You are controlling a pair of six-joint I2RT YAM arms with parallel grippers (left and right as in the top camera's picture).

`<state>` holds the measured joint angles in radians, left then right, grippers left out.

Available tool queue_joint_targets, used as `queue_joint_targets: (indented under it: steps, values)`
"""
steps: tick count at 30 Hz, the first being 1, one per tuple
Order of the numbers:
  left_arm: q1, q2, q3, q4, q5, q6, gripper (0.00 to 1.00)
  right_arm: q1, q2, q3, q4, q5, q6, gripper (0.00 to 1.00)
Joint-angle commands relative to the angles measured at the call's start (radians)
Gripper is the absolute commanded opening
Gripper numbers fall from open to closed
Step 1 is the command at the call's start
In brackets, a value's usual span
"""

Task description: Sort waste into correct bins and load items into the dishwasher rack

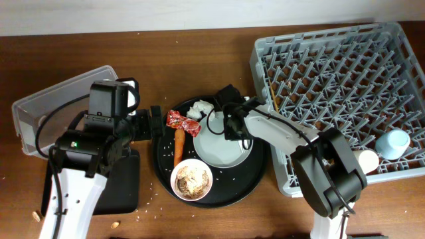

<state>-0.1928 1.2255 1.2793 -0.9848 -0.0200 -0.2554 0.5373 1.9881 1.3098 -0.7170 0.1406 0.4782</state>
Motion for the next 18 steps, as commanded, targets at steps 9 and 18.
queue_joint_targets:
  steps: [9, 18]
  values:
    - [0.006, -0.012, 0.001, -0.002, -0.013, -0.013, 0.99, -0.095, -0.362, 0.154, -0.22, 0.022, -0.243, 0.09]
    - [0.006, -0.012, 0.001, -0.002, -0.013, -0.013, 0.99, -0.309, -0.289, 0.209, -0.302, -0.135, -0.375, 0.38]
